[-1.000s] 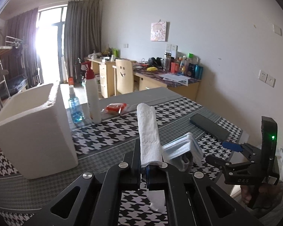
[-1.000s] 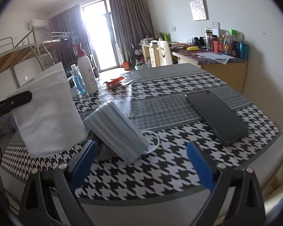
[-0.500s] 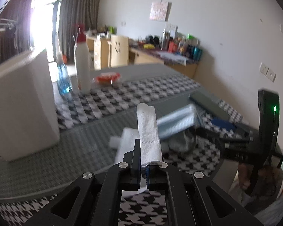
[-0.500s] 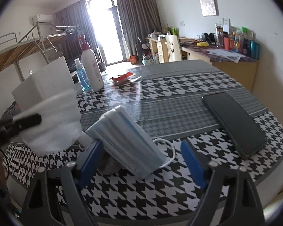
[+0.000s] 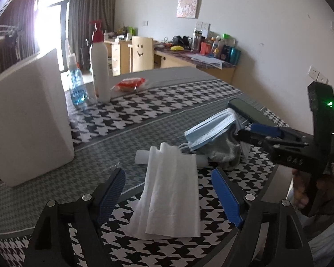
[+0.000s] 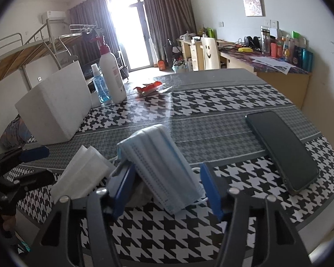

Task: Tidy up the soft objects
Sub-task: 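Move the right gripper toward the blue face mask while the left gripper holds the tissue, then grasp the blue face mask with the right gripper and lift it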

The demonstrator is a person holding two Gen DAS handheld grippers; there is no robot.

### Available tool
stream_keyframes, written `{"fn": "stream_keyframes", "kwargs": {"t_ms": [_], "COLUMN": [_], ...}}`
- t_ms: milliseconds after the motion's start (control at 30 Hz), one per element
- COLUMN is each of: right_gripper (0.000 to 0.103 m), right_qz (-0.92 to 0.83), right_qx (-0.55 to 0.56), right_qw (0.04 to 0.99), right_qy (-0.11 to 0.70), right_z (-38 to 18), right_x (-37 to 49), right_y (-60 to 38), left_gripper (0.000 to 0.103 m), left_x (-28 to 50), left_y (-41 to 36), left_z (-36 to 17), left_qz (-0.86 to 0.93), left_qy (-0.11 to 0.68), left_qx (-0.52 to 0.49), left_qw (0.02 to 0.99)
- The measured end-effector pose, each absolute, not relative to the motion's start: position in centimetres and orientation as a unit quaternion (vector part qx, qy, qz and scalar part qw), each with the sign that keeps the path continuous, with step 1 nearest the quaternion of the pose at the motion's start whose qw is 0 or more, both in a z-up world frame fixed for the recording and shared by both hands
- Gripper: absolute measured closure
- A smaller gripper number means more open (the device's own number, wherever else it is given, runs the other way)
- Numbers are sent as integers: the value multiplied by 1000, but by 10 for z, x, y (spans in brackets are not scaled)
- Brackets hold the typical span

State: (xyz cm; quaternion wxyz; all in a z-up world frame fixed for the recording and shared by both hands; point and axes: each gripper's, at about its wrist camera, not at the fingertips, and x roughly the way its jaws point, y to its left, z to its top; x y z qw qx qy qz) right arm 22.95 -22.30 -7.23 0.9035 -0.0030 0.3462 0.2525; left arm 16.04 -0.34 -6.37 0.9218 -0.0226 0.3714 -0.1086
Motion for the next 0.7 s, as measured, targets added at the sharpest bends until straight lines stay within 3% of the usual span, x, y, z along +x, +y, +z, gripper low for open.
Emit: {"fn": "stream_keyframes", "kwargs": {"t_ms": [333, 400, 467, 600, 700], "right_gripper": [37, 37, 37, 37, 37], "right_qz": [249, 254, 256, 260, 268], "right_qx": [-5, -4, -5, -7, -10], "right_qw": [907, 906, 905, 902, 899], "right_qy": [339, 339, 341, 346, 346], "right_z": [-63, -63, -64, -65, -64], "right_x": [237, 240, 243, 248, 248], "right_y": [-222, -220, -218, -216, -212], "left_gripper": [26, 39, 59, 75, 94], "left_x": [179, 182, 186, 188, 188], "left_y": [-14, -15, -16, -21, -22], "left_z": [-86, -92, -97, -103, -104], "left_qz": [-111, -115, -120, -118, -124], "left_qy": [414, 427, 437, 446, 447], "left_qx": [-4, -7, -9, 3, 2], "left_qw": [903, 897, 891, 887, 886]}}
